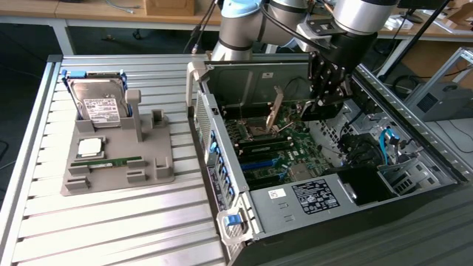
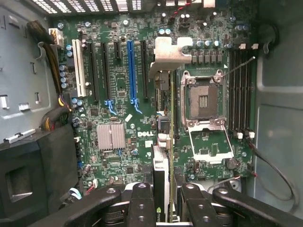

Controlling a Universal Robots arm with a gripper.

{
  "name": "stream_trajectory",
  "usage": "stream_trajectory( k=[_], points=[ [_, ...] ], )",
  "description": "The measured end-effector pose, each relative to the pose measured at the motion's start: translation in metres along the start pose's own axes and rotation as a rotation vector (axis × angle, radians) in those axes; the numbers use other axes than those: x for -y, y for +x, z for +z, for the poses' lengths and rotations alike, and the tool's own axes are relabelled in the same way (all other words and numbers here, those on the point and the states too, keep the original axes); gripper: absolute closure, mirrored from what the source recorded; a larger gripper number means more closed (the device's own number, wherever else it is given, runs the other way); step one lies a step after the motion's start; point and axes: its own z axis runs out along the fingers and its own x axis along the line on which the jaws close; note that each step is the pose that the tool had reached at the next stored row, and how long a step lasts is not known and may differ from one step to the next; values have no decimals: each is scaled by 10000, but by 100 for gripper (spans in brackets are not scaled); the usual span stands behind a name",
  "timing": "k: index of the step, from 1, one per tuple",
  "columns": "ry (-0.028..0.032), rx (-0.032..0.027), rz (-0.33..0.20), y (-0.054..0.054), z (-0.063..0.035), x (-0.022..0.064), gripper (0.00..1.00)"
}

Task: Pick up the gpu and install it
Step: 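Insert the gpu into the slot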

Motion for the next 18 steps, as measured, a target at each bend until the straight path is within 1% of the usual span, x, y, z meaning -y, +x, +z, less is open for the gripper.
stream_trajectory(
  k=[14, 16, 17, 18],
  points=[
    [-9, 13, -161, 0, 1, 0, 73],
    [-84, 9, -159, 0, 1, 0, 73],
    [-106, 9, -157, 1, 1, 0, 73],
    [-114, 9, -155, 0, 1, -1, 73]
  ],
)
